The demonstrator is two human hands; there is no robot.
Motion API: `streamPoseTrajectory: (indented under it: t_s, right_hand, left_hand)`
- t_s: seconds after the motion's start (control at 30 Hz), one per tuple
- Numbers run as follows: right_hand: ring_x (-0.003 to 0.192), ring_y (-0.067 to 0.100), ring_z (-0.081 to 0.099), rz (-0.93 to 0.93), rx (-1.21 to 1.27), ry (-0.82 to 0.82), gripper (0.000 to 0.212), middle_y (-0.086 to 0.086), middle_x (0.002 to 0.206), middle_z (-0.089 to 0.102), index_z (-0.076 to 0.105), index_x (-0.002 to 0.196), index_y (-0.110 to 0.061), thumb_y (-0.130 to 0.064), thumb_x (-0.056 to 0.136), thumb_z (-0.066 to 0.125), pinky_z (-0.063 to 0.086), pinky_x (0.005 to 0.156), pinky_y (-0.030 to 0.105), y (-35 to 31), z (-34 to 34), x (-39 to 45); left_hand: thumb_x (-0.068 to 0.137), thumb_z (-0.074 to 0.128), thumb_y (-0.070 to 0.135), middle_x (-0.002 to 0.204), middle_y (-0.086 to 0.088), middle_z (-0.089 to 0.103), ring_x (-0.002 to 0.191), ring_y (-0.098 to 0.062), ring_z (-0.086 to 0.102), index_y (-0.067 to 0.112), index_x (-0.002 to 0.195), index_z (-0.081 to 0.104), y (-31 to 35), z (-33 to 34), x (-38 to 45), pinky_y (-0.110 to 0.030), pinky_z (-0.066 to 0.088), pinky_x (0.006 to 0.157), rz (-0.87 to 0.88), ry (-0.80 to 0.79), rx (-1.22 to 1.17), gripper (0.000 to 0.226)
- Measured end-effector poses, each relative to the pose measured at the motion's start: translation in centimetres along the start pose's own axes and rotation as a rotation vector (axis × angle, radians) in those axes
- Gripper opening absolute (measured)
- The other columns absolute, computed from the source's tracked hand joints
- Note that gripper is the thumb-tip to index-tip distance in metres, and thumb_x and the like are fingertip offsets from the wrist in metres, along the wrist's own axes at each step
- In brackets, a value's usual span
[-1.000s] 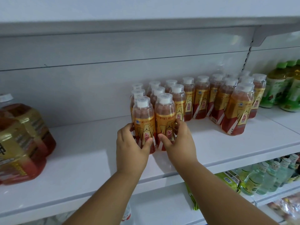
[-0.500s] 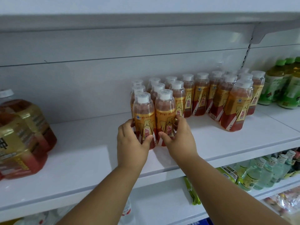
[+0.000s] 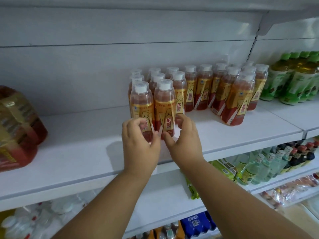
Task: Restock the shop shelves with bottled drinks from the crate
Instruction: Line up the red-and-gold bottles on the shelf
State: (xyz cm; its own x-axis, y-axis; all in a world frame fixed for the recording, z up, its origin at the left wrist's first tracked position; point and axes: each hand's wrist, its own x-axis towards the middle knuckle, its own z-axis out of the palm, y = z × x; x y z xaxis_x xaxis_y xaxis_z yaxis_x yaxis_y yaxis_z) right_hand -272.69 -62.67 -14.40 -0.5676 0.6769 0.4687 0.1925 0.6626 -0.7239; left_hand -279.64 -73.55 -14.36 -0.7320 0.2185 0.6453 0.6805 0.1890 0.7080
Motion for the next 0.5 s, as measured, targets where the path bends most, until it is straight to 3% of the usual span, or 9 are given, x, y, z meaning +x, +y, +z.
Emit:
streamPoseTrajectory:
  t_s: [0.07,0.23,0.4,0.5]
  right_hand:
    - [0.118,0.013,0.049,-0.012,0.028,0.001,0.058,-0.006,0.122,0.053,0.048,0.137,-0.017,-0.028,0.087,0.075,0.043,0.095,0.024,-0.3,-1.1,-0.7]
    - [0.112,0.008,0.051,-0.008,0.073,-0.023,0.055,-0.013,0.117,0.05,0.047,0.138,-0.019,-0.028,0.09,0.071,0.045,0.093,0.025,0.6,-5.5,-3.8]
    - [0.105,0.002,0.051,0.062,0.053,-0.109,0.041,-0.01,0.115,0.054,0.052,0.127,-0.022,-0.024,0.089,0.069,0.04,0.084,0.013,4.9,-10.7,-8.1]
    - [0.097,0.007,0.053,0.066,0.019,-0.152,0.032,-0.006,0.108,0.055,0.054,0.116,-0.019,-0.021,0.088,0.069,0.039,0.078,0.017,8.2,-13.8,-10.7]
  left_hand:
    - [0.083,0.075,0.012,0.115,0.004,0.049,0.1,-0.016,0.06,0.022,0.115,0.049,0.9,0.1,-1.0,-0.015,0.052,0.083,0.043,-0.018,-0.037,0.043]
    - [0.082,0.067,0.011,0.106,0.009,0.051,0.096,-0.006,0.056,0.039,0.109,0.044,4.3,0.7,-4.9,-0.007,0.043,0.083,0.078,-0.061,-0.122,0.045]
    - [0.08,0.065,-0.005,0.101,0.005,0.053,0.096,-0.004,0.055,0.031,0.107,0.048,7.2,3.0,-11.5,-0.009,0.043,0.084,0.052,-0.216,-0.137,0.049]
    - [0.075,0.06,-0.014,0.098,0.003,0.053,0.089,-0.005,0.053,0.028,0.104,0.049,8.9,4.8,-15.4,-0.008,0.041,0.081,-0.007,-0.282,-0.089,0.052]
